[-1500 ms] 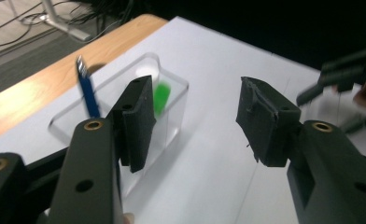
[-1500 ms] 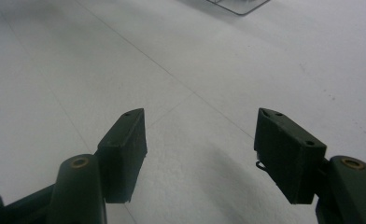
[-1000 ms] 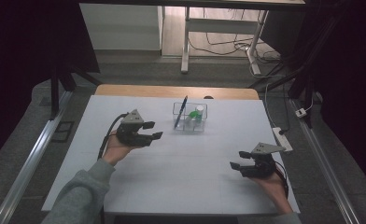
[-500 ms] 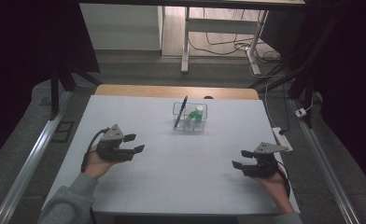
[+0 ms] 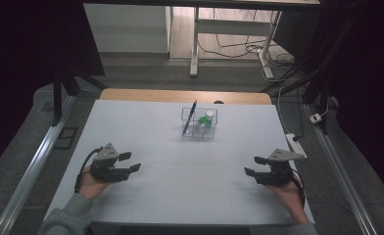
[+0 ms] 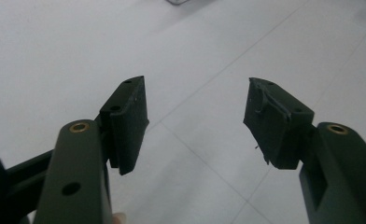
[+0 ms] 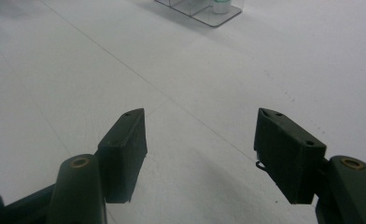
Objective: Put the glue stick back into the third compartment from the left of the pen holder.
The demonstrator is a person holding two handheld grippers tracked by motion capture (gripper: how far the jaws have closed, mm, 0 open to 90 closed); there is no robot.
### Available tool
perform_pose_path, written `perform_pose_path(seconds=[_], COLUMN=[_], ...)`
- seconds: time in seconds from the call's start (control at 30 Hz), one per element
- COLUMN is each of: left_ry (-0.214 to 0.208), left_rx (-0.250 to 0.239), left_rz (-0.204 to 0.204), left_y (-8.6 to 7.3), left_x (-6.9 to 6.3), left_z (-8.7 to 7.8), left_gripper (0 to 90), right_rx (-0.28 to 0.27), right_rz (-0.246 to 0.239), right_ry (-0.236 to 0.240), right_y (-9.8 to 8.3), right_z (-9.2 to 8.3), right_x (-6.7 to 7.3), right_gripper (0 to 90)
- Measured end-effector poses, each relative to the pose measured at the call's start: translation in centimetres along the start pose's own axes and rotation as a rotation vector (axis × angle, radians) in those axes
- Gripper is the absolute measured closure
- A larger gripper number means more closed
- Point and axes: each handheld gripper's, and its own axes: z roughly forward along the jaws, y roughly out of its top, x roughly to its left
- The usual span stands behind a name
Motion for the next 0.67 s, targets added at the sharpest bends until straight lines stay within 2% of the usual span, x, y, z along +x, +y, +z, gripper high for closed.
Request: perform_pose_path(seconds=[0.23, 0.67], left_ry=[-0.006, 0.000], left_rx=[0.016, 0.032], left_rz=[-0.013, -0.019], left_y=[-0.9, -1.2], left_x=[0.0, -0.1], left_z=[-0.1, 0.2], left_gripper=[38.5, 36.4], right_rx=[-0.010, -0.023], right_rz=[-0.005, -0.025], right_ry=[-0.006, -0.003], right_y=[0.0, 0.1], right_z=[-0.1, -0.3], right_x=[0.1, 0.2], right_gripper=[34.0, 33.9])
